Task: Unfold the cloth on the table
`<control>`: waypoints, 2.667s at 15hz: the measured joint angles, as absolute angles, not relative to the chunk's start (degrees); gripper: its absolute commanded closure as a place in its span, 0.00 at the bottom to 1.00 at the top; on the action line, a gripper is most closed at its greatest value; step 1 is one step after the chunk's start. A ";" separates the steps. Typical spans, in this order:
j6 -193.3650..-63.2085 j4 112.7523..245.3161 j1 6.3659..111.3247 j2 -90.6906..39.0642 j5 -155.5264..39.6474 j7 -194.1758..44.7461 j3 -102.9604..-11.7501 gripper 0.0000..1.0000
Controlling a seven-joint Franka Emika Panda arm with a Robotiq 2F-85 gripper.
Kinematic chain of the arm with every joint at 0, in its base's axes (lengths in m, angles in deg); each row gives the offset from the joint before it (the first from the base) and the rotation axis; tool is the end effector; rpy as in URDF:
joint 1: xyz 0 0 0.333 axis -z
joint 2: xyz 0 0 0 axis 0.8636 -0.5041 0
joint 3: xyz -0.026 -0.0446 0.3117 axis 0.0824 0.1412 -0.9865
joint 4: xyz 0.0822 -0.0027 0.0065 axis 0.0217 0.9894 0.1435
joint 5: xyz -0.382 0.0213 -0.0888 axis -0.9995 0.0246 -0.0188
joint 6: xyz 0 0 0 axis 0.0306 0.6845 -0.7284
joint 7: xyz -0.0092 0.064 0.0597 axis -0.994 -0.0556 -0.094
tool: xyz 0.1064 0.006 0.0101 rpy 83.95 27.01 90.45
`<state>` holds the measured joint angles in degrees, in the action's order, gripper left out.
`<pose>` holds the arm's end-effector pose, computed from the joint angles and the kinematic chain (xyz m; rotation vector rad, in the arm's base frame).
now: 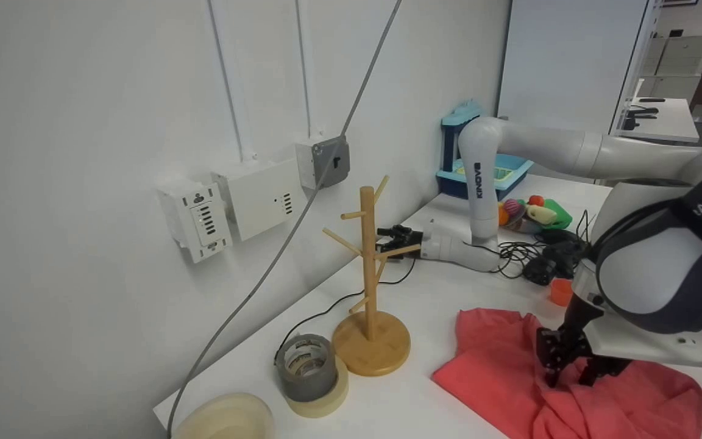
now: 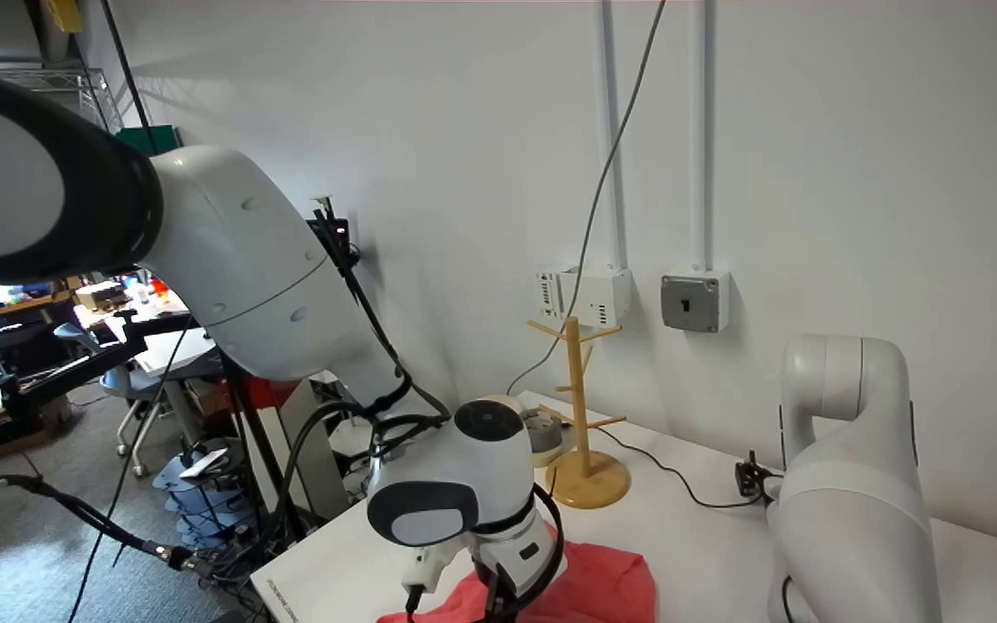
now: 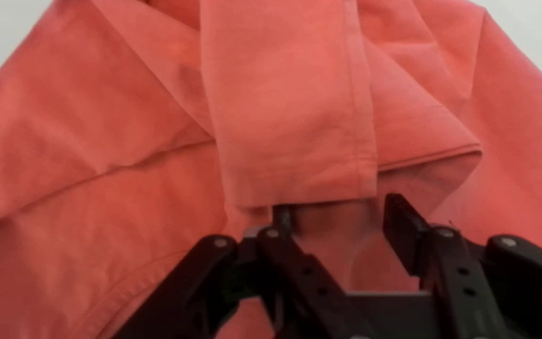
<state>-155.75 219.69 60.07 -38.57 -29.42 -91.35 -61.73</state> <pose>0.5041 -0.0209 0.1189 -2.7703 1.1651 0.0458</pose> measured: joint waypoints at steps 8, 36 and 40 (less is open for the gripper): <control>-157.16 221.89 56.54 -35.94 -32.68 -95.36 -58.00 0.17; -162.05 229.28 52.65 -32.17 -35.40 -99.60 -58.30 0.54; -162.05 228.57 52.76 -32.94 -35.40 -99.60 -58.24 0.86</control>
